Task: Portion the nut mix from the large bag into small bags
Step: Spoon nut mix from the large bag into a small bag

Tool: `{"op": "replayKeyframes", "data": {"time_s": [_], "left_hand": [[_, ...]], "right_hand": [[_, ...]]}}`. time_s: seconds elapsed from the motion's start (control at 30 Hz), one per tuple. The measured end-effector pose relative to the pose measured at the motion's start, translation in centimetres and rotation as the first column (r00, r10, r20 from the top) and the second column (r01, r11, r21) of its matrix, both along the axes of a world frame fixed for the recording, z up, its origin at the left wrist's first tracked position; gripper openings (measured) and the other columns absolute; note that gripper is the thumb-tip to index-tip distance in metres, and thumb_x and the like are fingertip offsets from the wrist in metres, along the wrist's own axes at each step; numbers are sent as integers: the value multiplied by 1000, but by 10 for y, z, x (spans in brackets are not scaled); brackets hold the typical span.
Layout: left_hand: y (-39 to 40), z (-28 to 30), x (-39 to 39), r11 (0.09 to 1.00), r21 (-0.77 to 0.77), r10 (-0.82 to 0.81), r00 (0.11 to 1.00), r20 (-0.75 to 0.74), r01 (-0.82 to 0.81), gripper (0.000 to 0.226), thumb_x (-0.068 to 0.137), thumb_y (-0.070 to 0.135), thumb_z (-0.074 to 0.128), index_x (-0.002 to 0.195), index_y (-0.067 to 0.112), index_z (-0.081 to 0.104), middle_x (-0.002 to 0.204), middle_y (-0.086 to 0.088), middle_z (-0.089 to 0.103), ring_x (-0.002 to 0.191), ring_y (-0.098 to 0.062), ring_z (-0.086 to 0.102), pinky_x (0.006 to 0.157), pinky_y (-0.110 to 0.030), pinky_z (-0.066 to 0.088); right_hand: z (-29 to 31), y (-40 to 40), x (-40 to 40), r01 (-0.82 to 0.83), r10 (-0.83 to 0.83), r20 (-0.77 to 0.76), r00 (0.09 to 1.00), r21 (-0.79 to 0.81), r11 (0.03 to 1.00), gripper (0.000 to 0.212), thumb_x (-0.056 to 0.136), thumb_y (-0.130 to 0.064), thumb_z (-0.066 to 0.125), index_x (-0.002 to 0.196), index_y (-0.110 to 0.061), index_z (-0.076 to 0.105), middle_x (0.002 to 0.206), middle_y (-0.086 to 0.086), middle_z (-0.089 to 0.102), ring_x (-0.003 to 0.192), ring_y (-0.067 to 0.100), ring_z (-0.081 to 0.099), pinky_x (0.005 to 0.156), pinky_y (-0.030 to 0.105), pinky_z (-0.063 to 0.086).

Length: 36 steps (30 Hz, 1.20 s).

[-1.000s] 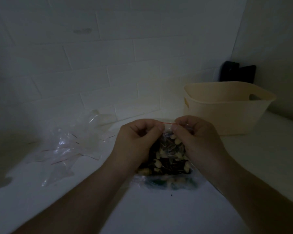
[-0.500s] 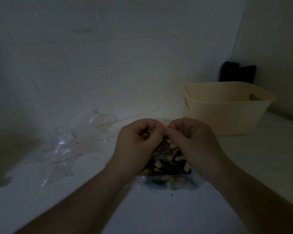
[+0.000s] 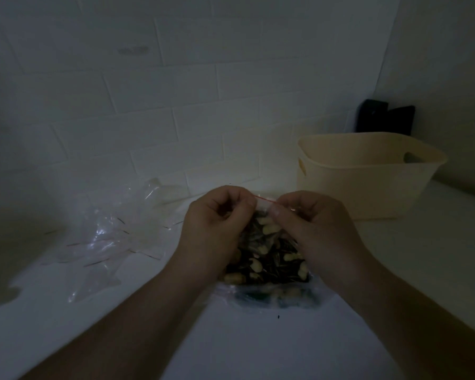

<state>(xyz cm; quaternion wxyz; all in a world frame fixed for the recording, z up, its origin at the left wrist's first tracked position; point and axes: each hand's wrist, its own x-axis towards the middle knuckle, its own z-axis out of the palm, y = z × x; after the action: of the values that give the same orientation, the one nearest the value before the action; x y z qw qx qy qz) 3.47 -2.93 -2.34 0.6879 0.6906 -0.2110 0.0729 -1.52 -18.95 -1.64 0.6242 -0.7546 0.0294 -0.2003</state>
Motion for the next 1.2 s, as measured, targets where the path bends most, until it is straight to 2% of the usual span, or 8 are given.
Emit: {"op": "replayKeyframes", "data": {"time_s": [0.23, 0.47, 0.6, 0.7, 0.83, 1.0, 1.13, 1.2], "left_hand": [[-2, 0, -2, 986, -101, -141, 985, -99, 131, 16, 101, 9, 63, 87, 17, 66, 80, -6, 62, 74, -18, 60, 65, -30, 52], [-1, 0, 0, 996, -18, -90, 995, -31, 90, 14, 101, 11, 65, 88, 9, 71, 83, -8, 75, 76, -21, 71, 72, -34, 60], [1, 2, -1, 996, -56, -79, 995, -60, 76, 15, 99, 14, 68, 86, 7, 69, 85, -11, 78, 82, -33, 76, 74, -43, 65], [1, 4, -3, 996, -35, -83, 992, -96, 80, 16, 99, 14, 67, 85, 6, 68, 73, -4, 76, 66, -20, 72, 61, -34, 59], [1, 1, 1, 996, -65, -70, 993, -91, 64, 15, 98, 14, 69, 84, 10, 71, 84, -13, 79, 75, -26, 75, 70, -41, 64], [2, -4, 4, 997, -13, -81, 997, -13, 81, 14, 97, 21, 67, 98, 13, 80, 94, -8, 80, 90, -28, 77, 83, -43, 62], [0, -3, 4, 975, -117, -212, 947, -243, 188, 41, 99, 54, 54, 122, 26, 73, 110, -7, 77, 102, -29, 75, 87, -44, 61], [-2, -3, 2, 961, -134, -270, 922, -278, 241, 40, 97, 49, 64, 124, 20, 70, 114, -9, 77, 103, -27, 75, 85, -42, 61]], "right_hand": [[-2, -4, 1, 3, -2, 22, 1000, -60, 998, 12, 94, -21, 74, 82, -24, 73, 69, -10, 72, 60, 4, 65, 54, 16, 48], [-1, -5, 1, 23, -21, 43, 999, -42, 999, 16, 87, -18, 81, 74, -23, 73, 71, -5, 75, 65, 7, 70, 57, 15, 50], [1, -8, 0, 26, -26, 5, 1000, 3, 1000, 14, 88, -19, 80, 78, -15, 70, 70, 2, 75, 65, 14, 73, 61, 24, 54], [2, -10, -1, 6, -6, 1, 1000, 33, 999, 17, 91, -14, 76, 76, -10, 69, 73, 5, 77, 71, 19, 76, 71, 36, 61], [-1, -9, 1, -62, 66, -27, 997, 107, 992, 10, 94, -20, 74, 84, -19, 71, 90, 4, 77, 87, 23, 77, 80, 45, 64], [0, -4, -1, -168, 168, -10, 986, 20, 986, 7, 94, -28, 72, 92, -22, 76, 80, -7, 77, 71, 2, 71, 59, 15, 51], [-1, -6, 3, -117, 111, 37, 993, 265, 957, 27, 98, -14, 66, 74, -21, 73, 78, 0, 74, 73, 12, 71, 63, 25, 55], [-2, -7, 5, -154, 138, 68, 988, 454, 878, 27, 99, -9, 63, 76, -19, 71, 90, 10, 75, 85, 22, 73, 74, 32, 59]]}}
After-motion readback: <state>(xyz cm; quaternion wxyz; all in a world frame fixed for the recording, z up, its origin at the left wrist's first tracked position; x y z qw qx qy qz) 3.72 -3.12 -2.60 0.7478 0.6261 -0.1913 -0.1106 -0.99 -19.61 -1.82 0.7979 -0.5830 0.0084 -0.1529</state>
